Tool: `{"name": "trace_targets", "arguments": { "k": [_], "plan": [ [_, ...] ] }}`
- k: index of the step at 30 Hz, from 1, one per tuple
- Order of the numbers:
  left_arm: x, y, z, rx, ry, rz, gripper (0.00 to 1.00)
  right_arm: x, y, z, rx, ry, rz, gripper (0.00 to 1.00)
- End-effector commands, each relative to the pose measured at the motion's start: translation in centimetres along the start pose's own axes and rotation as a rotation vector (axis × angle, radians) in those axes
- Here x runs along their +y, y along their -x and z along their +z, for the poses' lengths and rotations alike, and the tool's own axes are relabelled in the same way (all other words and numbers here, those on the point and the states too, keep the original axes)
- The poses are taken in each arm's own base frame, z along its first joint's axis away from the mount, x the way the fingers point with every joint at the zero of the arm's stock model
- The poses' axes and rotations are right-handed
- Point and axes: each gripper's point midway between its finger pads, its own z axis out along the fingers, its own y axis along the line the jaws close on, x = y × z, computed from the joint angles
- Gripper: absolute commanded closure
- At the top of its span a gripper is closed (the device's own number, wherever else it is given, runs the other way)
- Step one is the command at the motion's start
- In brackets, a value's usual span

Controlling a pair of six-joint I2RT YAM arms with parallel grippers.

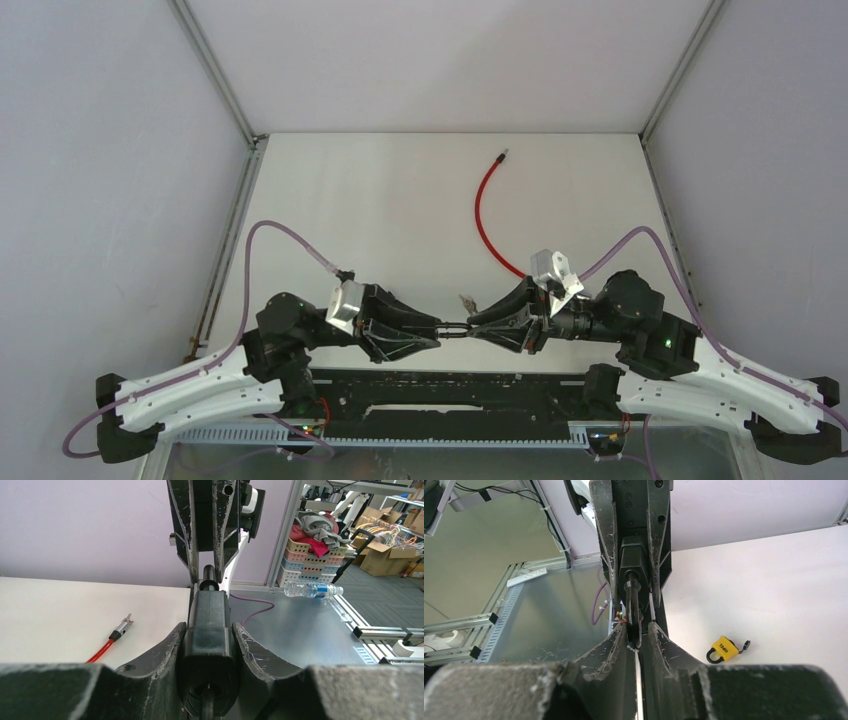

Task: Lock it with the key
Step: Lock the lock.

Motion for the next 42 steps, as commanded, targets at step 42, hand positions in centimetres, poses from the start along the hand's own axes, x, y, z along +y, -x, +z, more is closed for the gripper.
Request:
{"name": "trace_targets", "arguments": {
  "k": [42],
  "plan": [
    [-0.8,4.1,0.5,-0.135,-0.035,0.07,1.0,-0.2,2.4,0.4,-0.077,-0.01,-0.052,1.0]
  ]
}}
